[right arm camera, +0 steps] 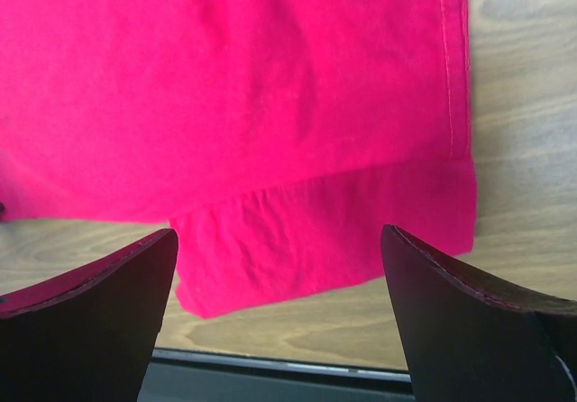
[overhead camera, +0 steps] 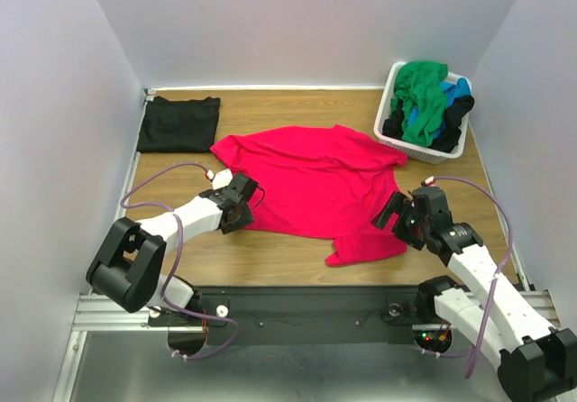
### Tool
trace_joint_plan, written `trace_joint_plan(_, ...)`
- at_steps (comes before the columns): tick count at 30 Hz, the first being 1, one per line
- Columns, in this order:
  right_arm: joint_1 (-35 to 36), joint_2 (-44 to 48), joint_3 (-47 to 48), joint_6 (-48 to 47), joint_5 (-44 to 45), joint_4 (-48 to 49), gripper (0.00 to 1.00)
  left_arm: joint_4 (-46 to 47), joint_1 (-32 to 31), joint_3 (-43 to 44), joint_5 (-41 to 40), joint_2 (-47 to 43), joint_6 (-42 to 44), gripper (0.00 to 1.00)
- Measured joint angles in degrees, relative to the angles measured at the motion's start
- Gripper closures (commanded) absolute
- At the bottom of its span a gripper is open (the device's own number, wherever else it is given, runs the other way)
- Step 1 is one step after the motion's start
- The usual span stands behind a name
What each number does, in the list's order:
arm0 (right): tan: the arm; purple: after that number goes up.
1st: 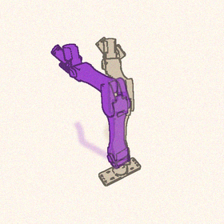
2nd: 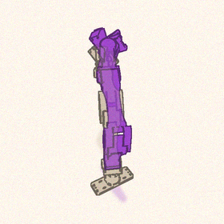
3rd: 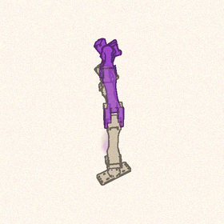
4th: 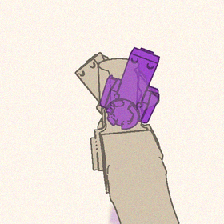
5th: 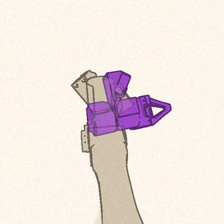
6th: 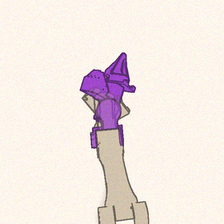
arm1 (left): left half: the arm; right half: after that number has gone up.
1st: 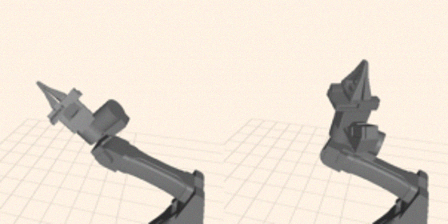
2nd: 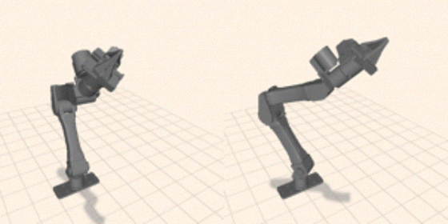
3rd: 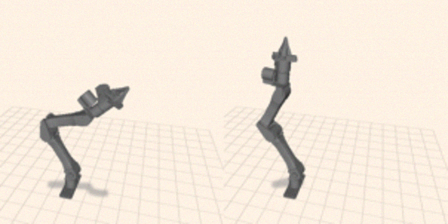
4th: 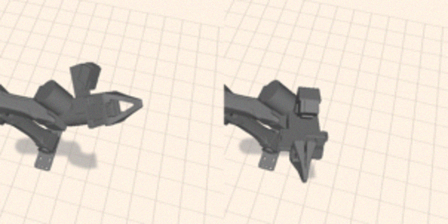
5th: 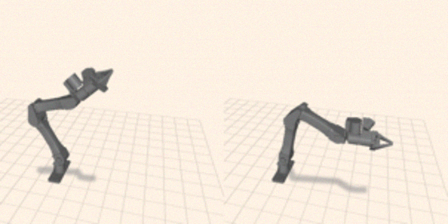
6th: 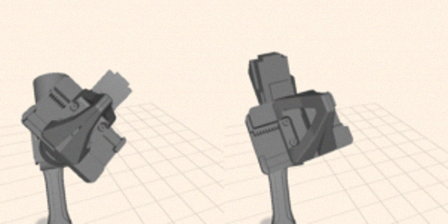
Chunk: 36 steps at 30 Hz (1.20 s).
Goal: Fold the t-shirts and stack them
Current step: Flatten the tshirt out
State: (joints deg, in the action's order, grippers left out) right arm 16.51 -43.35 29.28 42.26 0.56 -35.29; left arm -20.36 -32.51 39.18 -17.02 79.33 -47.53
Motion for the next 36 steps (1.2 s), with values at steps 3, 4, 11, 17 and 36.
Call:
trace_joint_plan(3,0.00,0.02,-0.11,0.20,-0.39,-0.61,0.00,-0.55,0.00,0.42,-1.18,0.66,-0.35,0.74)
trace_joint_plan(4,0.00,0.00,-0.11,0.26,-0.39,-0.61,0.00,-0.68,0.00,0.46,-1.60,0.79,-0.79,0.83)
trace_joint_plan(11,0.00,-2.36,-0.11,0.70,-0.11,-0.68,0.00,-1.33,0.00,0.61,-1.53,-0.04,-1.22,0.89)
trace_joint_plan(17,0.00,-3.10,-0.11,0.87,0.11,-0.70,0.00,-2.14,0.90,0.61,0.02,-6.91,-0.28,0.96)
trace_joint_plan(36,10.64,-9.14,-0.22,5.64,5.11,-1.75,0.00,1.53,8.85,-3.54,9.05,-10.19,2.03,0.98)
